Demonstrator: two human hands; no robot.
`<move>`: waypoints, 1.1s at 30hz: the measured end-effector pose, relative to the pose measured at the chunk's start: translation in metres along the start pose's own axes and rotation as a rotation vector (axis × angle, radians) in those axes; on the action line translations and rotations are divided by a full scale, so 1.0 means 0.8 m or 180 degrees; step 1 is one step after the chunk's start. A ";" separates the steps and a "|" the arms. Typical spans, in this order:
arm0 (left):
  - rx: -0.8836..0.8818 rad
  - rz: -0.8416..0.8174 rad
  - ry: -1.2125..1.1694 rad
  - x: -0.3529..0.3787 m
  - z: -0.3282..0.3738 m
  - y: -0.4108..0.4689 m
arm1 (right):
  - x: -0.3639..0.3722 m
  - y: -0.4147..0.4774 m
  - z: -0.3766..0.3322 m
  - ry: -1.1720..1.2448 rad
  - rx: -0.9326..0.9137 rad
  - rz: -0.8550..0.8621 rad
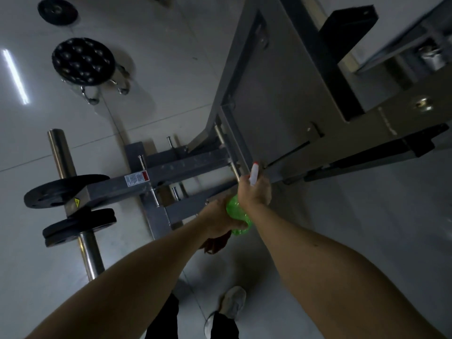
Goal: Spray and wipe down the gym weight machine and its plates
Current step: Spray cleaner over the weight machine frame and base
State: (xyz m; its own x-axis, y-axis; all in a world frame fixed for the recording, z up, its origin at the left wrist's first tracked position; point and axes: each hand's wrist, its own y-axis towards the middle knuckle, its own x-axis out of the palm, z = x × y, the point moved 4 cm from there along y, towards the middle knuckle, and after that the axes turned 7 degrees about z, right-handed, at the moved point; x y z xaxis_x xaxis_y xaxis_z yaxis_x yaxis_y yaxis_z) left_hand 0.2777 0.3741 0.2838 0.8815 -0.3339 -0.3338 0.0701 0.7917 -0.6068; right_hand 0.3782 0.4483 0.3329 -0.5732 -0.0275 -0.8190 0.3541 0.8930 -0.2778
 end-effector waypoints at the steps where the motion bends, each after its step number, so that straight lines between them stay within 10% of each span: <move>1: -0.0031 0.0001 0.0031 0.004 -0.008 0.006 | 0.012 0.002 0.006 0.0010 0.0015 -0.0006; 33: -0.0928 0.0404 -0.0093 0.015 -0.221 0.025 | 0.255 -0.059 0.030 -0.0314 -0.1123 -0.1255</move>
State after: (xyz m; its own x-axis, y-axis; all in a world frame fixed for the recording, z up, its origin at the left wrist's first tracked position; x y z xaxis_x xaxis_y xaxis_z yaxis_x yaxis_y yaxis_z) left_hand 0.2071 0.2954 0.1398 0.8879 -0.2237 -0.4019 -0.1743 0.6448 -0.7442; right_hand 0.2624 0.3900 0.1670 -0.5345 -0.4180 -0.7346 -0.1534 0.9027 -0.4020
